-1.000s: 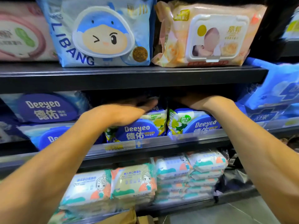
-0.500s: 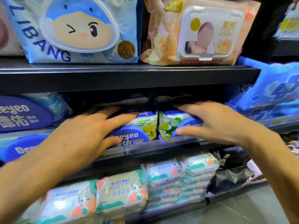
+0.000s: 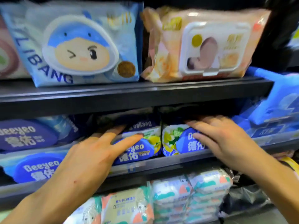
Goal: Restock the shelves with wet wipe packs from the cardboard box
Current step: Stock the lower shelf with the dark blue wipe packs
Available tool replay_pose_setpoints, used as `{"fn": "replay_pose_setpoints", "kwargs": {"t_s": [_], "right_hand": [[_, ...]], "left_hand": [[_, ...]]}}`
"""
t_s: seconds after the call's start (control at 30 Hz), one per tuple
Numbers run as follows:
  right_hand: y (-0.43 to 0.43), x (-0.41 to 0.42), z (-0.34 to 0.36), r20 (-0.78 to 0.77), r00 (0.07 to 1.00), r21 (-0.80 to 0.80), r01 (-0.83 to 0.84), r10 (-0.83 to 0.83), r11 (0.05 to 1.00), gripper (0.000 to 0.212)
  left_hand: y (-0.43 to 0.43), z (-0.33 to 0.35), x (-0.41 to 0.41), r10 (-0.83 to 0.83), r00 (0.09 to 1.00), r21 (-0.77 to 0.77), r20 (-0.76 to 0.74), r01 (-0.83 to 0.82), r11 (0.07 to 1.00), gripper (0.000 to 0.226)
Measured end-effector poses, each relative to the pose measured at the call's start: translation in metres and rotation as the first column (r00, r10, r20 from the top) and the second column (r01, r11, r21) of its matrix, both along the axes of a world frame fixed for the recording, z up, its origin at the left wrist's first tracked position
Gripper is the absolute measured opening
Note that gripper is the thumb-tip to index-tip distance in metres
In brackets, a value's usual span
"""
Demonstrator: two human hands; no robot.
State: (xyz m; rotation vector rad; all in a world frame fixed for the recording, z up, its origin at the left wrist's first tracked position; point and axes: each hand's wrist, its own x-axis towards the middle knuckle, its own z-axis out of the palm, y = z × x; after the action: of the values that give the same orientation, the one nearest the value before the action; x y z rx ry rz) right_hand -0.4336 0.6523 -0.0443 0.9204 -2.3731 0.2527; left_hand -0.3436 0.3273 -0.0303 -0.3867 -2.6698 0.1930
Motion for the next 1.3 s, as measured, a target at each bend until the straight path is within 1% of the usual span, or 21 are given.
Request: {"fn": "replay_pose_setpoints", "kwargs": {"t_s": [0.07, 0.13, 0.2, 0.27, 0.3, 0.33, 0.37, 0.43, 0.5, 0.6, 0.67, 0.7, 0.77, 0.83, 0.93, 1.0, 1.07, 1.13, 1.2, 1.23, 1.3], "right_hand": [[-0.002, 0.008, 0.0, -0.023, 1.0, 0.053, 0.005, -0.003, 0.999, 0.037], [0.002, 0.028, 0.011, -0.073, 0.997, 0.063, 0.004, 0.001, 0.998, 0.037], [0.011, 0.053, 0.044, -0.192, 0.981, -0.085, -0.056, 0.039, 0.995, 0.035], [0.022, 0.068, 0.093, -0.327, 0.945, -0.25, -0.118, 0.031, 0.961, 0.032], [0.027, 0.066, 0.121, -0.371, 0.929, -0.282, -0.114, 0.001, 0.953, 0.034], [0.031, 0.059, 0.145, -0.383, 0.924, -0.264, -0.085, -0.023, 0.961, 0.041], [0.031, 0.049, 0.165, -0.36, 0.932, -0.199, -0.041, -0.034, 0.979, 0.051], [0.027, 0.027, 0.185, -0.21, 0.977, -0.005, 0.04, -0.04, 0.999, 0.067], [0.029, 0.013, 0.19, -0.135, 0.986, 0.126, 0.112, -0.095, 0.986, 0.07], [0.027, 0.01, 0.208, -0.213, 0.968, 0.216, 0.175, -0.128, 0.961, 0.067], [0.012, 0.009, 0.223, -0.098, 0.987, 0.264, 0.152, -0.131, 0.952, 0.074], [0.005, 0.007, 0.227, 0.008, 0.991, 0.266, 0.127, -0.134, 0.956, 0.078], [0.0, 0.001, 0.232, 0.13, 0.98, 0.292, 0.11, -0.154, 0.95, 0.08], [0.002, -0.002, 0.235, 0.147, 0.971, 0.297, 0.139, -0.189, 0.945, 0.082], [0.0, -0.005, 0.239, 0.233, 0.937, 0.224, 0.209, -0.261, 0.952, 0.096], [-0.004, -0.005, 0.241, 0.282, 0.912, 0.203, 0.247, -0.298, 0.948, 0.105], [-0.005, 0.001, 0.242, 0.271, 0.905, 0.208, 0.279, -0.329, 0.938, 0.108], [-0.008, 0.016, 0.237, 0.197, 0.908, 0.238, 0.323, -0.371, 0.916, 0.106], [-0.027, 0.034, 0.222, 0.038, 0.966, 0.167, 0.246, -0.255, 0.955, 0.106], [-0.047, 0.043, 0.213, 0.007, 0.994, 0.102, 0.11, -0.111, 0.989, 0.102], [-0.098, 0.05, 0.202, -0.025, 0.989, 0.063, -0.147, 0.149, 0.987, 0.089]], "left_hand": [[-0.001, -0.002, -0.001, -0.01, 0.998, -0.048, -0.058, 0.007, 0.999, 0.101], [0.012, 0.01, 0.006, -0.134, 0.986, -0.039, -0.098, 0.131, 0.991, 0.071], [0.039, 0.035, 0.023, -0.295, 0.933, -0.026, -0.205, 0.297, 0.955, 0.04], [0.07, 0.077, 0.035, -0.425, 0.818, 0.001, -0.388, 0.461, 0.887, 0.028], [0.081, 0.1, 0.035, -0.443, 0.767, 0.005, -0.464, 0.503, 0.865, 0.031], [0.09, 0.124, 0.03, -0.415, 0.765, 0.007, -0.492, 0.48, 0.877, 0.038], [0.094, 0.143, 0.019, -0.359, 0.779, -0.013, -0.514, 0.411, 0.912, 0.049], [0.093, 0.173, -0.009, -0.198, 0.852, -0.092, -0.484, 0.176, 0.98, 0.068], [0.091, 0.184, -0.026, -0.075, 0.919, -0.158, -0.387, 0.015, 0.987, 0.071], [0.092, 0.196, -0.034, -0.064, 0.907, -0.236, -0.416, -0.04, 0.971, 0.071], [0.1, 0.213, -0.041, -0.081, 0.96, -0.28, -0.269, 0.003, 0.96, 0.086], [0.102, 0.223, -0.05, -0.065, 0.992, -0.253, -0.111, 0.035, 0.967, 0.091], [0.1, 0.239, -0.065, -0.031, 0.98, -0.146, 0.198, 0.06, 0.987, 0.092], [0.094, 0.242, -0.074, -0.063, 0.96, -0.105, 0.273, 0.095, 0.99, 0.095], [0.087, 0.237, -0.077, -0.042, 0.966, -0.085, 0.255, 0.066, 0.994, 0.105], [0.089, 0.232, -0.074, -0.005, 0.981, -0.095, 0.194, 0.024, 0.995, 0.099], [0.083, 0.227, -0.06, -0.029, 0.998, -0.12, 0.061, 0.036, 0.992, 0.092], [0.054, 0.221, -0.033, -0.13, 0.979, -0.124, -0.16, 0.11, 0.986, 0.088], [0.005, 0.213, -0.001, -0.104, 0.947, -0.026, -0.305, 0.101, 0.995, 0.085], [-0.023, 0.208, 0.01, -0.046, 0.944, 0.035, -0.326, 0.061, 0.998, 0.086], [-0.061, 0.199, 0.021, 0.065, 0.972, 0.085, -0.227, -0.047, 0.995, 0.089]]}}
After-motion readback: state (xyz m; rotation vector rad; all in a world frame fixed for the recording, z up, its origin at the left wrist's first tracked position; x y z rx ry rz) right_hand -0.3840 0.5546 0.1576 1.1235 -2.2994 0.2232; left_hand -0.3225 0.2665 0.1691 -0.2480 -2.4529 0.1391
